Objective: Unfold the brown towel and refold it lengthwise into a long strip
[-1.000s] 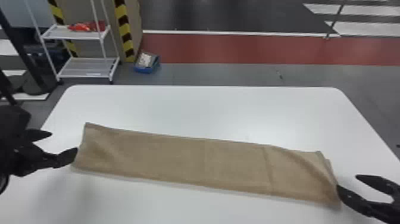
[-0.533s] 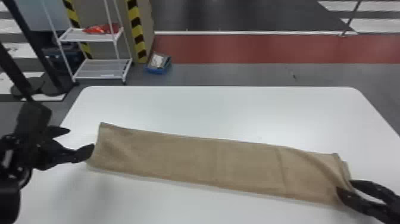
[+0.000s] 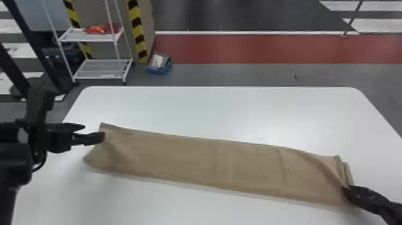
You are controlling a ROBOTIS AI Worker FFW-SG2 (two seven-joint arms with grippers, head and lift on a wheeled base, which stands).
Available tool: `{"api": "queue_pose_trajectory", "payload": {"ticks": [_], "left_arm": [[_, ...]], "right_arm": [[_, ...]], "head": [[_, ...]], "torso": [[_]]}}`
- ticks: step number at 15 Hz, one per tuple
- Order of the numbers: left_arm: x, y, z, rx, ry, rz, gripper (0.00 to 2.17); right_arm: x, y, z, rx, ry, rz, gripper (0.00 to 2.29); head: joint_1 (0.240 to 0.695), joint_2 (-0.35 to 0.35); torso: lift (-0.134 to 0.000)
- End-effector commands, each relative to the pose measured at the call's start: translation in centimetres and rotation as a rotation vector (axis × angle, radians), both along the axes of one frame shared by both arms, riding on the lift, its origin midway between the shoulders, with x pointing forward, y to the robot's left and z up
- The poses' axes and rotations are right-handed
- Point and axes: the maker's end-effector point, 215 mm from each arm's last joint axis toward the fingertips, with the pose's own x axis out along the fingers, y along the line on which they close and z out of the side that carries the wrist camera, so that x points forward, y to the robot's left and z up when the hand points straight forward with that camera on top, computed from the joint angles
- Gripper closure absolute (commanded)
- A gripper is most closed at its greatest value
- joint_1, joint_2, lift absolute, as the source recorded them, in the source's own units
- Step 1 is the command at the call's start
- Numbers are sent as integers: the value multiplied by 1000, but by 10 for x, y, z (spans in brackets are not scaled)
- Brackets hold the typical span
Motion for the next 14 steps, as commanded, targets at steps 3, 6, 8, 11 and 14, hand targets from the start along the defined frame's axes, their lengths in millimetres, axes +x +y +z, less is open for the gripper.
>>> {"api": "queue_pose_trajectory", "payload": {"ticks": [3, 6, 8, 11, 14], "left_arm": [[22, -7, -2, -180, 98, 27, 343], [24, -11, -13, -181, 127, 24, 346], [27, -14, -17, -179, 132, 14, 350], [35, -18, -19, -147, 103, -5, 346], [40, -24, -21, -118, 87, -34, 768]], "right_arm": [[-4, -9, 3, -9, -11, -13, 1268], [-5, -10, 3, -13, -14, -14, 1268], [-5, -10, 3, -13, -14, -14, 1268], [-5, -8, 2, -9, -13, -12, 1268], [-8, -10, 2, -9, -12, -15, 1268]], "head": [[695, -11], [695, -21], [695, -25], [695, -29], [695, -31]], "torso": [[-123], [-123], [-123], [-123], [-123]]}}
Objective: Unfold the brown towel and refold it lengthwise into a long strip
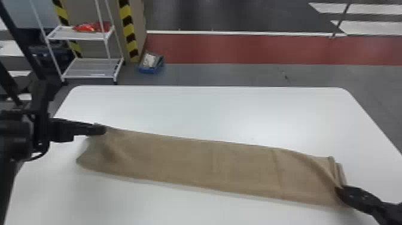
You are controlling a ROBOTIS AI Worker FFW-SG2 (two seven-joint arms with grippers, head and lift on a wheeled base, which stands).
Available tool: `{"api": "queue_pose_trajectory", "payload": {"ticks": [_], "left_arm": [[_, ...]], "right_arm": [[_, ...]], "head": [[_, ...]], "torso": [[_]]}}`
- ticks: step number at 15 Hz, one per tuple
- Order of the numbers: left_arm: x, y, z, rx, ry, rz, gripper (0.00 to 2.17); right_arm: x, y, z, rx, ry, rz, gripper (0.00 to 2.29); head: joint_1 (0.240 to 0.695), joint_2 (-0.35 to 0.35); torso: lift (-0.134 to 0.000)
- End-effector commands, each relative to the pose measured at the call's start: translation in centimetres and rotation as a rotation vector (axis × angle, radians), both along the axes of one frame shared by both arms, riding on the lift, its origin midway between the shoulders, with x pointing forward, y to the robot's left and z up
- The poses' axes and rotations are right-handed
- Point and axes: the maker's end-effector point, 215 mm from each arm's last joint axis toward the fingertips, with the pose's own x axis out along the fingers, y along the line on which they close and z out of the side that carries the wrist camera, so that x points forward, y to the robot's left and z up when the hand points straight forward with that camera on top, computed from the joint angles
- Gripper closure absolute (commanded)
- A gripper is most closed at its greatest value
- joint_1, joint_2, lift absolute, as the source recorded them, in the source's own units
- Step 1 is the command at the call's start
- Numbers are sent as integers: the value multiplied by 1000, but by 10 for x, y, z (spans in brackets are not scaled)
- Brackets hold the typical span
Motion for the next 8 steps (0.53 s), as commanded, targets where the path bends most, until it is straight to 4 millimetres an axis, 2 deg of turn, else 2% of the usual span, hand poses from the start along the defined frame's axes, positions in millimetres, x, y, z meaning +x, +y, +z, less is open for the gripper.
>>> {"api": "queue_pose_trajectory", "payload": {"ticks": [1, 2, 3, 7, 8], "left_arm": [[4, -4, -1, 15, -15, -17, 1231], [5, -2, -2, 26, -12, -9, 1717], [6, -3, -4, 36, -12, -6, 2013], [8, 3, -4, 60, -15, 13, 2064], [8, 5, -4, 66, -16, 19, 2132]], "right_arm": [[-1, -3, 2, 0, -4, -5, 1268], [-3, -3, 2, -3, -2, -5, 1268], [-4, -2, 4, -2, -7, -1, 1268], [-12, -3, 10, -40, -50, 23, 1268], [-15, -5, 12, -63, -70, 32, 1268]], "head": [[695, -35], [695, -38], [695, -40], [695, -40], [695, -39]], "torso": [[-123], [-123], [-123], [-123], [-123]]}}
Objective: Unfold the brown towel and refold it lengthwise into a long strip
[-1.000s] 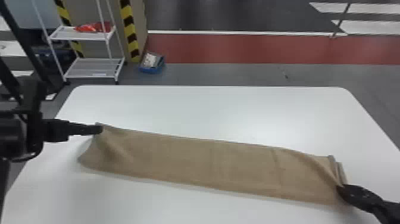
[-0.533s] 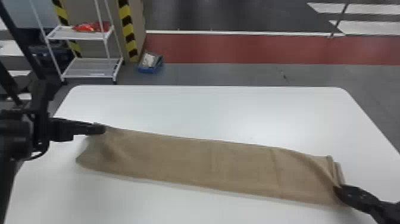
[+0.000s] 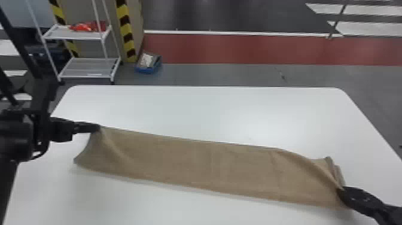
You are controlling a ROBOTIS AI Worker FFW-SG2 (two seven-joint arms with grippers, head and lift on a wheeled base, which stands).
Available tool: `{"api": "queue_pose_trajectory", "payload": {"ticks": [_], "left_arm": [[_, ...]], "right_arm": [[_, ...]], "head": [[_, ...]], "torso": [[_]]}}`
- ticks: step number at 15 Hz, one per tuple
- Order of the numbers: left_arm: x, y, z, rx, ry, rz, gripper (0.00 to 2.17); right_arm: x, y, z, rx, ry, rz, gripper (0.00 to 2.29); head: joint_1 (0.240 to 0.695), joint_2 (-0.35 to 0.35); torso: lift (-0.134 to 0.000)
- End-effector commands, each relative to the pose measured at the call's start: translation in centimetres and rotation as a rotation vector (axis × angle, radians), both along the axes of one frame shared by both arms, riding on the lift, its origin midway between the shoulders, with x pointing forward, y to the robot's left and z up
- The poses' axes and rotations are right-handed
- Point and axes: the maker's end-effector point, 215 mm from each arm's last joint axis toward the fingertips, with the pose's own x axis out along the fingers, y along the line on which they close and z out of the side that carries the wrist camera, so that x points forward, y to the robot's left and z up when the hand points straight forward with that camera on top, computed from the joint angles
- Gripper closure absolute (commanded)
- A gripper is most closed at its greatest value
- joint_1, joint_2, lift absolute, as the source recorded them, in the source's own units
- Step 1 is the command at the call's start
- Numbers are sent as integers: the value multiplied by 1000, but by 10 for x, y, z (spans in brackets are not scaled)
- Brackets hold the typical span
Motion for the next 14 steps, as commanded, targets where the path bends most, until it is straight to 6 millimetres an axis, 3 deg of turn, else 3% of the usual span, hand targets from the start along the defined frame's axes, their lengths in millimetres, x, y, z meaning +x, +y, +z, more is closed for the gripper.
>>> {"api": "queue_pose_trajectory", "payload": {"ticks": [1, 12, 14], "left_arm": [[1, 3, -1, 16, -2, 13, 2145], [1, 9, -6, 32, 2, 36, 2145], [0, 6, -6, 25, 4, 28, 2145]], "right_arm": [[-6, -2, 3, -37, -32, 17, 1268], [-26, -26, -3, -57, -79, -55, 1217], [-26, -23, -4, -48, -75, -46, 309]], "head": [[695, -38], [695, -51], [695, -56]], "torso": [[-123], [-123], [-123]]}}
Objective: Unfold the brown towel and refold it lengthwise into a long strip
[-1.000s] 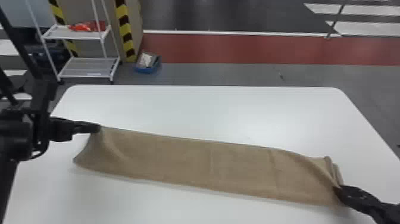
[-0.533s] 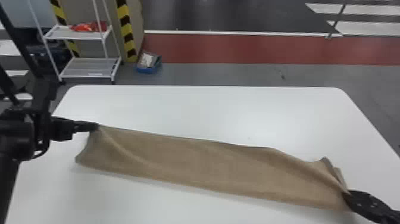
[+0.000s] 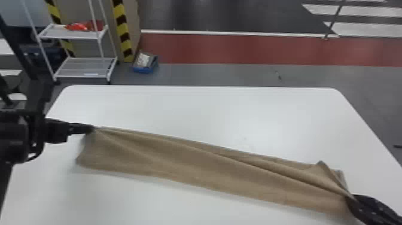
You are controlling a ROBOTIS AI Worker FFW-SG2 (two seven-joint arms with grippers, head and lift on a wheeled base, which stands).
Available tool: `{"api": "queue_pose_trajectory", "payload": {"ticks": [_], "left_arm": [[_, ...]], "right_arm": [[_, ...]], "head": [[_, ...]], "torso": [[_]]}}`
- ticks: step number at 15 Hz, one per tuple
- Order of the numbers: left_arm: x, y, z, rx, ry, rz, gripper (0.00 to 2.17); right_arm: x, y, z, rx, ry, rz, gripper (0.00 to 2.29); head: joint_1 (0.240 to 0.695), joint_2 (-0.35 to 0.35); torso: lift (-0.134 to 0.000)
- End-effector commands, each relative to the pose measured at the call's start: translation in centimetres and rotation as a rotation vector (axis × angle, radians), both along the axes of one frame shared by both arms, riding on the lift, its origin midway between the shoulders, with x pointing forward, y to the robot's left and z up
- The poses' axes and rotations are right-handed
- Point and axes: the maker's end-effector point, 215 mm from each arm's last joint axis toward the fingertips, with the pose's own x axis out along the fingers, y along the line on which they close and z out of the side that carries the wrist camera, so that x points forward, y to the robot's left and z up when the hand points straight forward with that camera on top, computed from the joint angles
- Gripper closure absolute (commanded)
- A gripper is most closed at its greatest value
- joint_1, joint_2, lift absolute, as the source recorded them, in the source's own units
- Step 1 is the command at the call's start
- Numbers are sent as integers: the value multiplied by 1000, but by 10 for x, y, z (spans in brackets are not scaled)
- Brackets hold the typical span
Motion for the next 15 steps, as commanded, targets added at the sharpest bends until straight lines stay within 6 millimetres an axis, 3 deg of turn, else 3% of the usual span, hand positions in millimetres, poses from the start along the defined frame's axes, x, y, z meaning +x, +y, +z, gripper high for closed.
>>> {"api": "queue_pose_trajectory", "payload": {"ticks": [1, 5, 9, 13, 15], "left_arm": [[-2, -3, -1, -4, 1, -11, 2145], [-7, -7, -6, -4, -2, -28, 2145], [-11, -10, -8, -10, 0, -44, 2145], [-13, -13, -6, -14, -8, -48, 2145], [-14, -12, -7, -14, -7, -47, 2145]], "right_arm": [[0, 1, 0, 10, 1, 3, 232], [8, -12, 10, 106, 18, -76, 76], [53, -14, 8, 162, 43, -134, 113], [101, 15, 10, 157, 42, -93, 238], [113, 25, -2, 140, 69, -84, 289]], "head": [[695, -57], [695, -65], [695, -84], [695, -77], [695, -60]], "torso": [[-123], [-123], [-123], [-123], [-123]]}}
